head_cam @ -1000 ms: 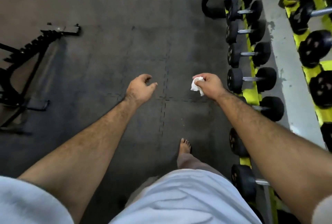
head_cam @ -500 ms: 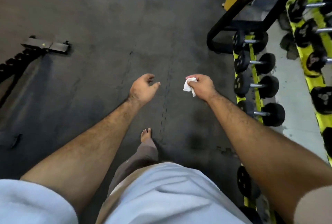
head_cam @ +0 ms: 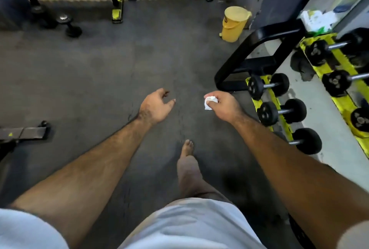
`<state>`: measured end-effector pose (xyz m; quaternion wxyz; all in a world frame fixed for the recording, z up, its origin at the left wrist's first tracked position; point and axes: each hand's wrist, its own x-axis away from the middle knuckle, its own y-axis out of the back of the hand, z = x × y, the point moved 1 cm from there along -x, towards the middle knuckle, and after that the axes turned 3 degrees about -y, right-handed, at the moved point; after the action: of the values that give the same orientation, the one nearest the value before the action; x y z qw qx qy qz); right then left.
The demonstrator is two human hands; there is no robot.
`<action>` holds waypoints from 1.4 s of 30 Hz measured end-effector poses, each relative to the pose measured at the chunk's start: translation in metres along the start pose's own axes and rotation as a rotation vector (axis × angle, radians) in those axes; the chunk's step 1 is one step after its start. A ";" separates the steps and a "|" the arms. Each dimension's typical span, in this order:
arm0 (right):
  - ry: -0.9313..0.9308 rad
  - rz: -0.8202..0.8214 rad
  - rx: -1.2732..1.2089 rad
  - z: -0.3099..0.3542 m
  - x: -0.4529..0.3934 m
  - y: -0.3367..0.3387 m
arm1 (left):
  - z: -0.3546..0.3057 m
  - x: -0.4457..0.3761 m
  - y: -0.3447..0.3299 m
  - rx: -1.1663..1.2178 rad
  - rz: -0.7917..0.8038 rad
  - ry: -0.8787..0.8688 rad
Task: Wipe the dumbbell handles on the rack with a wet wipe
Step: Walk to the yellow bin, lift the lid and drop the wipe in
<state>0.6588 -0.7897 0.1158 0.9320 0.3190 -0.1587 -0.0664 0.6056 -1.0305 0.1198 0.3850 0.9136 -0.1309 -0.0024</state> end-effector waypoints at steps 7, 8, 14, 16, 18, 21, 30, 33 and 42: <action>-0.053 -0.056 0.039 0.033 -0.204 0.033 | -0.025 -0.215 0.029 -0.138 0.071 -0.029; -0.056 -0.056 0.043 0.042 -0.236 0.040 | -0.030 -0.250 0.036 -0.136 0.069 -0.027; -0.063 -0.073 0.050 0.076 -0.394 0.073 | -0.047 -0.422 0.053 -0.080 0.056 -0.019; -0.064 -0.109 0.055 0.079 -0.445 0.082 | -0.048 -0.482 0.051 -0.075 0.087 -0.042; -0.063 -0.148 0.022 0.091 -0.503 0.089 | -0.046 -0.548 0.050 -0.086 0.103 -0.070; -0.038 -0.189 0.025 0.112 -0.589 0.098 | -0.050 -0.647 0.052 -0.139 0.143 -0.153; -0.219 -0.342 0.000 0.151 -0.798 0.150 | -0.110 -0.915 0.059 -0.332 0.374 -0.388; -0.272 -0.340 -0.051 0.143 -0.870 0.172 | -0.127 -1.003 0.044 -0.423 0.481 -0.460; -0.381 -0.375 -0.151 0.092 -1.081 0.247 | -0.191 -1.237 -0.041 -0.464 0.622 -0.550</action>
<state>-0.3839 -0.4051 0.0628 0.8778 0.2543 -0.2641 -0.3084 -0.5592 -0.5703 0.1055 0.5123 0.6864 -0.4913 -0.1581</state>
